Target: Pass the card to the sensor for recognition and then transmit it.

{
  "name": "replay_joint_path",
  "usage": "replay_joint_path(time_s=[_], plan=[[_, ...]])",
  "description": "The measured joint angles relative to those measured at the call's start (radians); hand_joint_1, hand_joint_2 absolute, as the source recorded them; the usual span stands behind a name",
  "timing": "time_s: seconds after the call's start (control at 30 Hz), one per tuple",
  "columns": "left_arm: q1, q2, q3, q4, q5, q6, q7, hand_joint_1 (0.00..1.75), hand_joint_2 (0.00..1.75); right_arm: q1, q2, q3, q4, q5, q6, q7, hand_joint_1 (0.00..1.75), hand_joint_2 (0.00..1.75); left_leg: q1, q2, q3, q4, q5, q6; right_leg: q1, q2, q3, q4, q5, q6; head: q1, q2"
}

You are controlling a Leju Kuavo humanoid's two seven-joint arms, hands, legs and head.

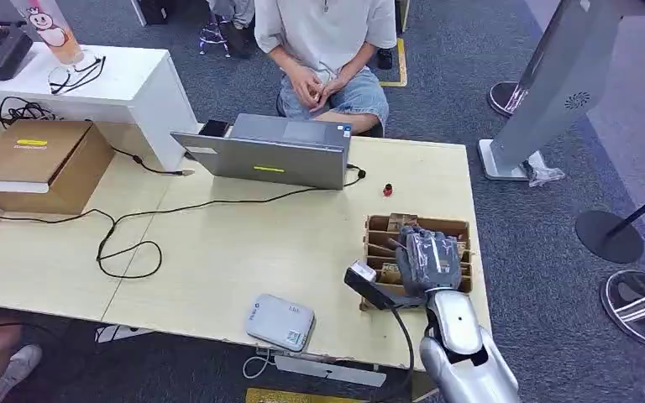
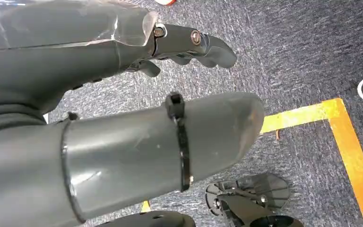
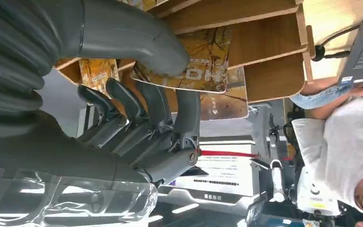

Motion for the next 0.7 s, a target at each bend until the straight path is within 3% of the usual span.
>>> replay_joint_path(time_s=[0.7], plan=[[0.002,0.0,0.0,0.0,0.0,0.005,-0.009,0.0,0.0,0.017,0.0,0.001,-0.032,-0.004,-0.077,-0.024,1.75,1.75,0.0,0.0,0.0,0.0,0.0,0.0,0.0,0.0,0.0,0.0,0.0,0.0,0.0,0.0]])
